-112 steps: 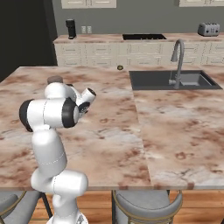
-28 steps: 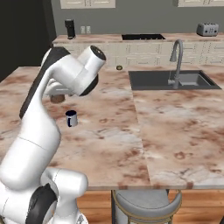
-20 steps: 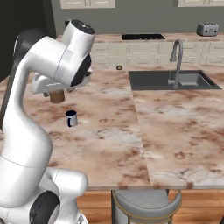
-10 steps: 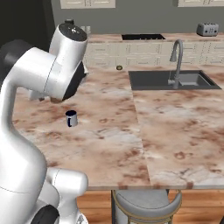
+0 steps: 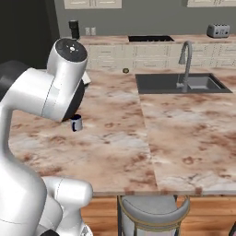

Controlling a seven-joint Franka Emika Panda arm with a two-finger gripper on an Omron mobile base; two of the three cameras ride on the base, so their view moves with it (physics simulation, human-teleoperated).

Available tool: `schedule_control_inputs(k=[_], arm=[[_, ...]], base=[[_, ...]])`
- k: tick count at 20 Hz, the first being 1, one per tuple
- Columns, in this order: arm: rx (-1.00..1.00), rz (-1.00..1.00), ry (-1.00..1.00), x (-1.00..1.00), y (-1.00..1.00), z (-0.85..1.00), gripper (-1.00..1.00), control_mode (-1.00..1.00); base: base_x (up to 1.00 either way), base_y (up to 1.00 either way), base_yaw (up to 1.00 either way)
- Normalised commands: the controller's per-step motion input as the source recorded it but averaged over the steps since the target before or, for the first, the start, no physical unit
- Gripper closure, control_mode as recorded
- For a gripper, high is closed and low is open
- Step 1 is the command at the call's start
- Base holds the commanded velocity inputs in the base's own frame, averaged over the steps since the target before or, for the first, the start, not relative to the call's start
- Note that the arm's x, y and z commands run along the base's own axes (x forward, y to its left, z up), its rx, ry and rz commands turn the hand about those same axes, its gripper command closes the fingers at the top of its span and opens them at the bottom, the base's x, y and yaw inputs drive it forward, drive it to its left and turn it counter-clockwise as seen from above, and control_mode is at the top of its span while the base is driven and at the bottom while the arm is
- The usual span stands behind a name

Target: Open the cabinet directly in front. Then move the liquor and the mug to the dining counter with the jar on it.

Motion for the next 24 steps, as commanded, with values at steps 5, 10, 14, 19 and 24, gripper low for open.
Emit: schedule_control_inputs(k=[5, 10, 14, 19, 24], arm=[[0.0, 0.0, 0.0, 0.0, 0.0, 0.0, -1.0, 1.0], [0.0, 0.0, 0.0, 0.0, 0.0, 0.0, -1.0, 1.0], [0.0, 0.0, 0.0, 0.0, 0.0, 0.0, -1.0, 1.0], [0.0, 0.0, 0.0, 0.0, 0.0, 0.0, -1.0, 1.0], [0.0, 0.0, 0.0, 0.0, 0.0, 0.0, -1.0, 1.0]], base=[[-0.96, -0.09, 0.0], [-0.53, -0.05, 0.0], [0.0, -0.02, 0.0], [-0.81, -0.71, -0.04], [-1.0, -0.85, -0.01]])
